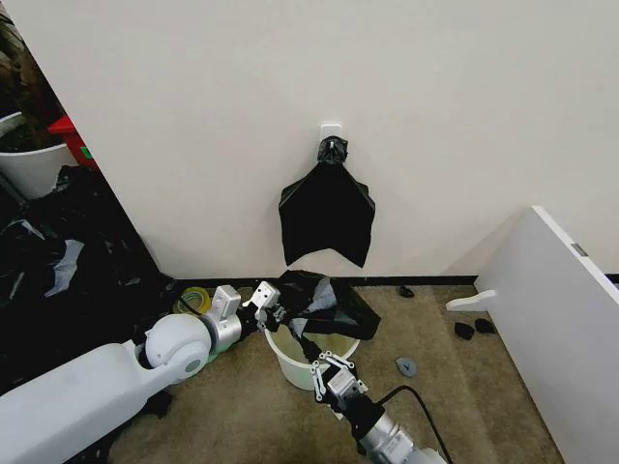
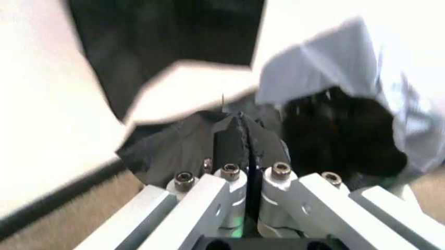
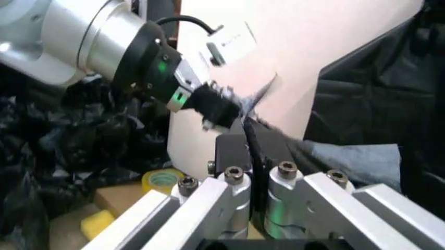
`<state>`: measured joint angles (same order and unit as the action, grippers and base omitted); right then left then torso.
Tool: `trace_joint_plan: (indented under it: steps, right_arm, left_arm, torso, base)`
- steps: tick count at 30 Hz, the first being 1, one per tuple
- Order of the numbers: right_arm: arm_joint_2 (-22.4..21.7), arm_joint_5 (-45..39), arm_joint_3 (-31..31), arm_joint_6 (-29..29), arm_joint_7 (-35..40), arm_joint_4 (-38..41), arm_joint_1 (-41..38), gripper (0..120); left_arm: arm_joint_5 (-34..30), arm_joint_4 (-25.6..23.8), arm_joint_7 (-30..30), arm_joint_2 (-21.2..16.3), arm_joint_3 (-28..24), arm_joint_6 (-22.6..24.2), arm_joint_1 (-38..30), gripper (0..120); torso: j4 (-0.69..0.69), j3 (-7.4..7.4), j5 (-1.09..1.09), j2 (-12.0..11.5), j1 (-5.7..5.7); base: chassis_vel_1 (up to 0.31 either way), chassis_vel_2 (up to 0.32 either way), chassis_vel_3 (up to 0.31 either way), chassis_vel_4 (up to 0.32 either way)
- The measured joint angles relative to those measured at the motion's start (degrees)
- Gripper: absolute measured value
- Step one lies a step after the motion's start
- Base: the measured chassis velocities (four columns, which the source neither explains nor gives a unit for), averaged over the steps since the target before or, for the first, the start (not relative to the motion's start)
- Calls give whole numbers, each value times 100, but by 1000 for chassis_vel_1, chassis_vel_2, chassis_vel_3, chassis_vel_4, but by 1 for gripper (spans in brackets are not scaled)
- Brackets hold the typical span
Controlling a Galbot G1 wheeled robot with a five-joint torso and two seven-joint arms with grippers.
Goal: Place the garbage bag over the trash bin.
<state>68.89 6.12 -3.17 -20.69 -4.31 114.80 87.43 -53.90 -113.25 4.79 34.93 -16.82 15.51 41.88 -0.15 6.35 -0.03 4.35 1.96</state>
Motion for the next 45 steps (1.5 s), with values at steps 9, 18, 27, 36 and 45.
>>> trace_joint_plan:
  steps: [9,18,27,36,45]
  right_arm:
    - [-127,-329,3,303,95,502,339,23]
    - [-415,-778,-333,468,149,1168,998,53]
    - [-780,-1982,-1127,887,94,1957,1404,86]
    - [-1216,-413,-1490,1310,408,1758,1762,100]
    - [-1056,-2657,-1590,1959,1628,2737,1482,100]
  left_arm:
    - [425,-418,419,669,1456,-1532,1464,0]
    - [680,-539,322,859,1803,-2008,1855,0]
    - [771,-579,145,874,2132,-2256,2127,0]
    - [418,-947,299,937,2294,-2252,2196,0]
    - [-313,-2116,619,838,2346,-1965,2774,0]
  torso:
    - [1,-1,1,0,0]
    - [-1,-1,0,0,0]
    - [1,0,0,0,0]
    - [0,0,0,0,0]
    - [1,0,0,0,0]
  base:
    - [0,0,0,0]
    - [0,0,0,0]
    - [0,0,0,0]
    - [0,0,0,0]
    - [0,0,0,0]
